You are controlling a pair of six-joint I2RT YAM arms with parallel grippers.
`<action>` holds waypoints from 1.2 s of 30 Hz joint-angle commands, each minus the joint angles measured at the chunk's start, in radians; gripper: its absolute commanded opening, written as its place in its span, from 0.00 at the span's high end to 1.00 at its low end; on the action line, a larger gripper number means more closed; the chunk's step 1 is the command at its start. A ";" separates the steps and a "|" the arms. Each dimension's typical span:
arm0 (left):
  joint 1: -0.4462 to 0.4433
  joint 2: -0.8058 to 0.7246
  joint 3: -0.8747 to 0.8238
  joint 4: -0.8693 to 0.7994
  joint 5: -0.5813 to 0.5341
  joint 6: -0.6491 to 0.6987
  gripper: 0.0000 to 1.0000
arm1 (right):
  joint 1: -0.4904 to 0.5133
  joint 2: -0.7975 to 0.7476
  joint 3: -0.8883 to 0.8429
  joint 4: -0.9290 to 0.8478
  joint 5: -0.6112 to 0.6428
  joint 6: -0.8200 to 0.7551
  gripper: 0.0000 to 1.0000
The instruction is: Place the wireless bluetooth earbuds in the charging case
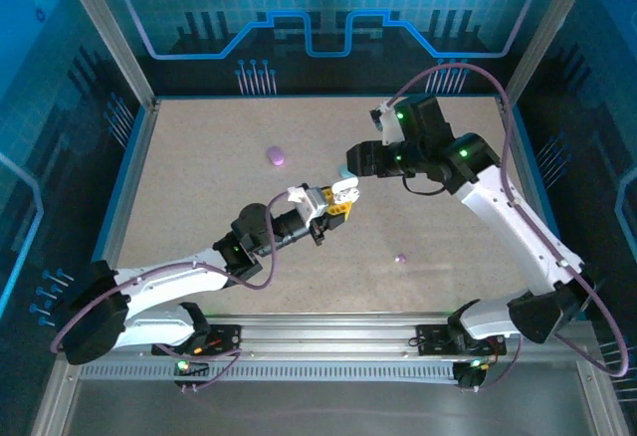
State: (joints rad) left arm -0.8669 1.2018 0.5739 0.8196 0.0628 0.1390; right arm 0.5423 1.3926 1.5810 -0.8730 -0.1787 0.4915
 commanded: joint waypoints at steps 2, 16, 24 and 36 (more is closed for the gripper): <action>-0.003 -0.028 0.030 -0.013 0.044 0.028 0.78 | -0.009 0.043 0.061 -0.083 -0.096 -0.029 0.43; -0.001 -0.037 0.026 -0.010 -0.011 0.026 0.78 | -0.010 0.056 0.048 -0.142 -0.182 -0.089 0.47; 0.002 -0.036 0.027 -0.008 -0.026 0.014 0.78 | -0.009 0.036 0.030 -0.153 -0.197 -0.102 0.49; 0.008 -0.032 0.030 -0.011 -0.036 0.005 0.77 | -0.010 0.019 0.019 -0.156 -0.191 -0.103 0.49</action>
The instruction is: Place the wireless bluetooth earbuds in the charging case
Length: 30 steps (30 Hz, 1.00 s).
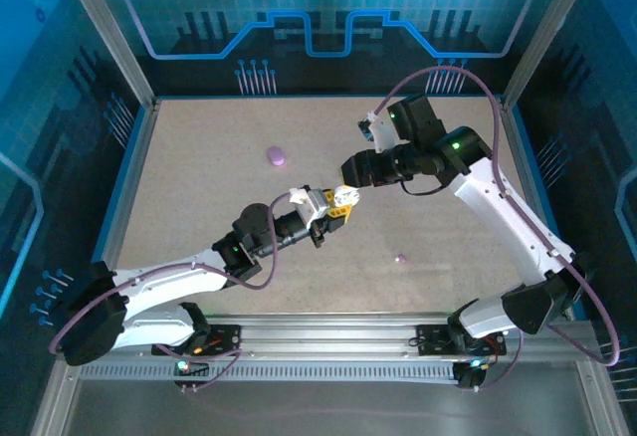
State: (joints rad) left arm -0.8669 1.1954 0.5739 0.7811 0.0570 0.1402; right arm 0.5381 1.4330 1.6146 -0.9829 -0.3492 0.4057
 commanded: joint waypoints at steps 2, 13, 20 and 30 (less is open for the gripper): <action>0.008 -0.026 0.030 0.024 -0.031 0.001 0.77 | -0.006 -0.022 -0.015 -0.046 -0.020 -0.017 0.49; 0.009 -0.027 0.031 0.020 -0.038 -0.004 0.78 | -0.008 -0.031 -0.012 -0.054 -0.018 -0.020 0.49; 0.011 -0.025 0.035 0.017 -0.039 -0.010 0.78 | -0.008 -0.040 -0.015 -0.055 -0.006 -0.020 0.48; 0.055 -0.012 0.070 -0.147 -0.066 -0.168 0.77 | -0.131 -0.215 -0.181 0.046 0.232 0.086 0.42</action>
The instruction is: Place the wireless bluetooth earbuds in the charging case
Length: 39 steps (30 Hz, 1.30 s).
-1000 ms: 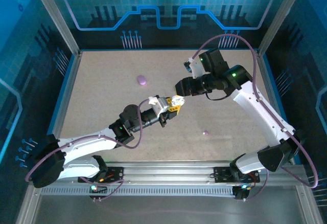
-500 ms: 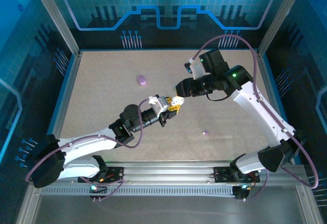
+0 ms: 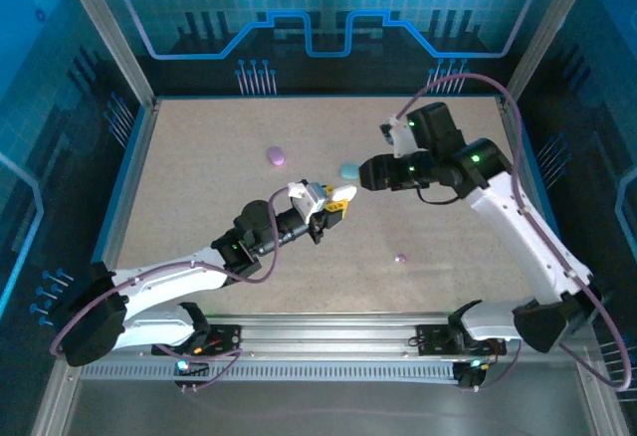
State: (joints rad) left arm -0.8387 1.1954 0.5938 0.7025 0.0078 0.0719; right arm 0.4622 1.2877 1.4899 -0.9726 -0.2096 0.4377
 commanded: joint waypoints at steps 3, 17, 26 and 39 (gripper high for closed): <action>0.056 0.020 0.109 -0.206 0.015 -0.204 0.75 | -0.129 -0.135 -0.140 0.080 0.082 0.094 0.41; 0.091 0.541 0.609 -0.654 0.318 -0.545 0.74 | -0.293 -0.183 -0.311 0.160 -0.091 0.133 0.42; 0.093 0.829 0.850 -0.786 0.314 -0.704 0.74 | -0.336 -0.188 -0.361 0.161 -0.139 0.111 0.42; 0.112 1.052 1.085 -0.952 0.278 -0.779 0.74 | -0.388 -0.192 -0.408 0.178 -0.189 0.104 0.42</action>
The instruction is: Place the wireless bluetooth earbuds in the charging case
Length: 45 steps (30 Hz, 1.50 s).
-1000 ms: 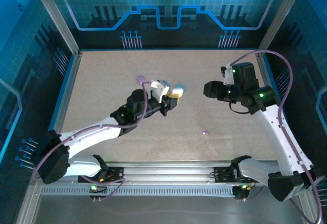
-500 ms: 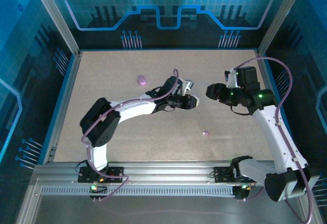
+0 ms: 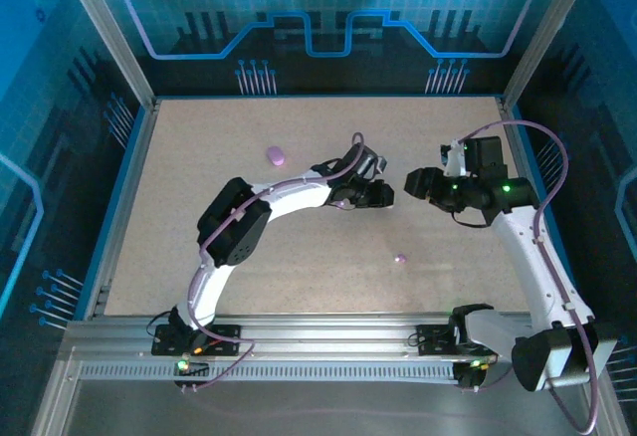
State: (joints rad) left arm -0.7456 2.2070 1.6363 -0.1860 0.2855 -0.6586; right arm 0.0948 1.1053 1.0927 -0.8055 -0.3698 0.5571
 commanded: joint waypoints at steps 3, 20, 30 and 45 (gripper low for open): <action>0.032 0.062 0.055 -0.068 -0.001 -0.068 0.73 | -0.028 -0.016 -0.020 0.011 -0.024 -0.014 0.42; 0.054 0.031 0.114 -0.225 -0.138 0.017 0.48 | -0.039 -0.016 -0.042 0.025 -0.028 0.008 0.43; 0.100 -0.174 0.040 -0.277 -0.291 0.182 0.41 | -0.037 -0.014 -0.069 0.051 -0.052 0.031 0.43; 0.441 -0.167 -0.028 -0.423 -0.522 0.145 0.26 | 0.093 0.099 -0.044 0.087 -0.030 0.076 0.41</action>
State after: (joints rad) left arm -0.3275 2.0037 1.5978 -0.5411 -0.1696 -0.4961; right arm 0.1596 1.1870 1.0248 -0.7319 -0.4046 0.6136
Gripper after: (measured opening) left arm 0.737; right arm 0.585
